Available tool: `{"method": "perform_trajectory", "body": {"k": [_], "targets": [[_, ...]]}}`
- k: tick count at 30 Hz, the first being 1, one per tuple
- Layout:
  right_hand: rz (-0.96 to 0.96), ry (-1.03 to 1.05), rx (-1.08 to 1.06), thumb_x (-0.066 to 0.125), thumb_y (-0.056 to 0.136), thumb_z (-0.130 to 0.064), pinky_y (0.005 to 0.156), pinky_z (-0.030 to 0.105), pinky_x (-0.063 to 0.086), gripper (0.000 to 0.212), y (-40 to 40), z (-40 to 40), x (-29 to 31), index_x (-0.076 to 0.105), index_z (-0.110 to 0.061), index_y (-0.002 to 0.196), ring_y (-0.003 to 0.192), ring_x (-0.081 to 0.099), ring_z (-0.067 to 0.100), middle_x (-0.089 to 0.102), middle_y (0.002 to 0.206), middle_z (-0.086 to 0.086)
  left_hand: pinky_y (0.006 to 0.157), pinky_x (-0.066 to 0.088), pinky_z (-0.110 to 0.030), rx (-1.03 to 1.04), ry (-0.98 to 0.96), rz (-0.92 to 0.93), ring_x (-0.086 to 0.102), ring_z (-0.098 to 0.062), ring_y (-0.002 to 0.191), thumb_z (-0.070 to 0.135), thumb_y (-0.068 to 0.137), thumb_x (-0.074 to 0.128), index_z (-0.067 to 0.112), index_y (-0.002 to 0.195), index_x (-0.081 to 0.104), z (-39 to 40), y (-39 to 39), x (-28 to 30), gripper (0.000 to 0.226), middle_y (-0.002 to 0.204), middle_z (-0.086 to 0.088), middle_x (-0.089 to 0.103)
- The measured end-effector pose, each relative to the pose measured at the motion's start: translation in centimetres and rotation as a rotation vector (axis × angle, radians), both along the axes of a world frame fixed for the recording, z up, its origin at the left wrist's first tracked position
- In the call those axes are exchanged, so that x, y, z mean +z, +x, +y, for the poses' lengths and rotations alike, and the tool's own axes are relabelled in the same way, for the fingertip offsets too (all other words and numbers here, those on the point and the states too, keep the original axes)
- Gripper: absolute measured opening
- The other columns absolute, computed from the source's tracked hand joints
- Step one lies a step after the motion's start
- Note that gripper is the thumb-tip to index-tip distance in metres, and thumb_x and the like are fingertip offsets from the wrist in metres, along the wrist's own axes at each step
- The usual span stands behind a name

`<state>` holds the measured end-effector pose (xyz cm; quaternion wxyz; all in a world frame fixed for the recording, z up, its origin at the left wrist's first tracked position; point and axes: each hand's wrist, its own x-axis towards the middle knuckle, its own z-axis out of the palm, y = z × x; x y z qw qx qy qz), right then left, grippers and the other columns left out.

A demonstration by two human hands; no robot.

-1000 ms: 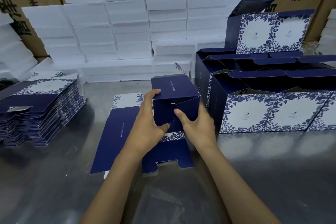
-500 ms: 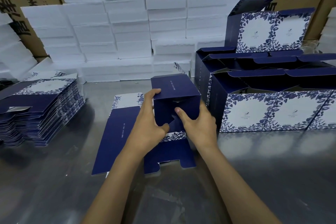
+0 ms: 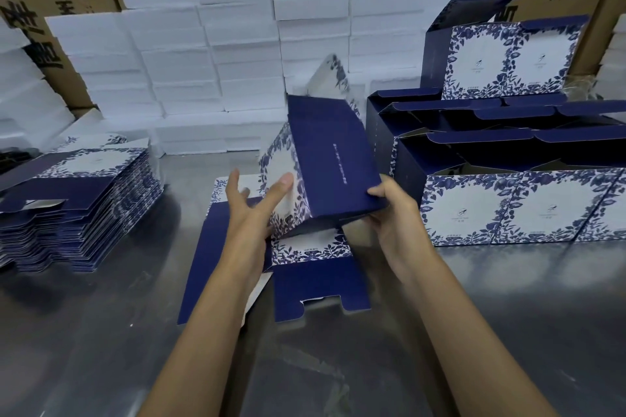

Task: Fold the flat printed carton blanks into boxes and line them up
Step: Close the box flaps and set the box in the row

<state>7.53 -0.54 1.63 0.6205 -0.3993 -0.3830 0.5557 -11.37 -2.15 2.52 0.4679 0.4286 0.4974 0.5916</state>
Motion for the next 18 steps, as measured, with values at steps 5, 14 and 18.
{"method": "perform_trajectory", "body": {"k": [5,14,18], "targets": [[-0.254,0.067,-0.066,0.047,0.088,-0.005,0.076,0.014,0.050,0.045,0.1,-0.2,-0.5,0.069,-0.030,0.119,0.103,0.068,0.005,0.073,0.115,-0.008,0.098,0.049,-0.023,-0.179,0.042,0.057,0.057,0.001,0.122,0.050,0.053,0.091,0.060,0.142,0.030,0.5,-0.9,-0.1,0.109,0.126,0.019,0.063],[-0.452,0.025,-0.123,0.048,0.096,-0.066,0.097,0.019,0.036,0.047,-0.9,-2.4,1.5,0.057,-0.044,0.137,0.118,0.048,0.001,0.054,0.122,-0.027,0.083,0.052,-0.035,-0.115,-0.083,0.146,0.071,-0.008,0.092,0.091,0.063,0.040,0.046,0.117,0.067,-0.9,-0.1,2.3,0.075,0.102,0.009,0.076],[-0.382,-0.007,0.118,0.043,0.057,-0.105,0.111,0.038,0.022,0.054,0.4,-3.9,2.1,0.033,-0.091,0.108,0.120,0.036,-0.019,0.040,0.118,-0.061,0.109,0.042,-0.053,-0.204,-0.182,0.303,0.056,-0.025,0.122,0.096,0.048,0.047,0.047,0.128,0.054,-2.0,0.9,3.8,0.094,0.123,0.011,0.058]]}}
